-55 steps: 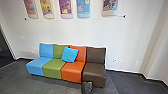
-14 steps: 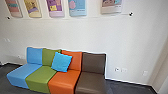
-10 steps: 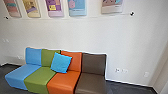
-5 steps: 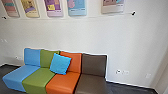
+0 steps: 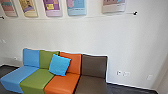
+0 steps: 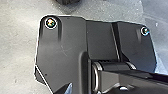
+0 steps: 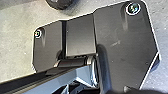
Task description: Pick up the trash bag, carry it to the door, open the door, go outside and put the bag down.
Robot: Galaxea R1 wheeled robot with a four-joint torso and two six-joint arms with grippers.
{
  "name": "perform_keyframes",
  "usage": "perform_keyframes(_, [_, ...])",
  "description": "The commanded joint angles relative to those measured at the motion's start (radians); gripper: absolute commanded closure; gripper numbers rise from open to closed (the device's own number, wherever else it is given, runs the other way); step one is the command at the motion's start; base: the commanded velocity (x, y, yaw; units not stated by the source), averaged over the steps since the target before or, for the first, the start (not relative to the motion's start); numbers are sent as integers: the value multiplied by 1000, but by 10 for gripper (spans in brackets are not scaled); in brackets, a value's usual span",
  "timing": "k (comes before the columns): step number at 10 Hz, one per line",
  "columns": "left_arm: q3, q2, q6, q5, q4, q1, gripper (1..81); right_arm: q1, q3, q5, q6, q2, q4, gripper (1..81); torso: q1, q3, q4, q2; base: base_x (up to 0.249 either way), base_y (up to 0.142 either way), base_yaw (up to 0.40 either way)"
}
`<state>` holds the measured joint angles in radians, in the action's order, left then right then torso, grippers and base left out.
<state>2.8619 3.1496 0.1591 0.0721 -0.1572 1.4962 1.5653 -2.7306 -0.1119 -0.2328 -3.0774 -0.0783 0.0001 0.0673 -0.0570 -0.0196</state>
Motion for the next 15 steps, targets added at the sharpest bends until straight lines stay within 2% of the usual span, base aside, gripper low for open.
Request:
perform_keyframes(1, [1,5,2,-55,-5,-46,10,-38,2,51,4,-2,-5,10,0,0,0,0,87,0,0])
perform_keyframes(7, [1,0,2,-55,-7,-46,10,-32,8,51,3,24,5,10,1,0,0,0,38,0,0])
perform_keyframes(9, [-7,-5,2,-55,-4,-35,10,-26,37,52,3,43,2,10,0,0,0,0,0,0,0])
perform_keyframes(10, [-32,-22,0,-35,-7,-18,10,-18,74,52,4,64,0,10,0,0,0,0,0,0,0])
perform_keyframes(11, [-98,-64,2,7,-5,-3,10,-12,133,52,4,100,2,10,1,0,0,0,0,0,0])
perform_keyframes(15, [-372,-256,0,5,-4,3,10,6,401,52,1,262,5,10,0,0,0,0,0,0,0])
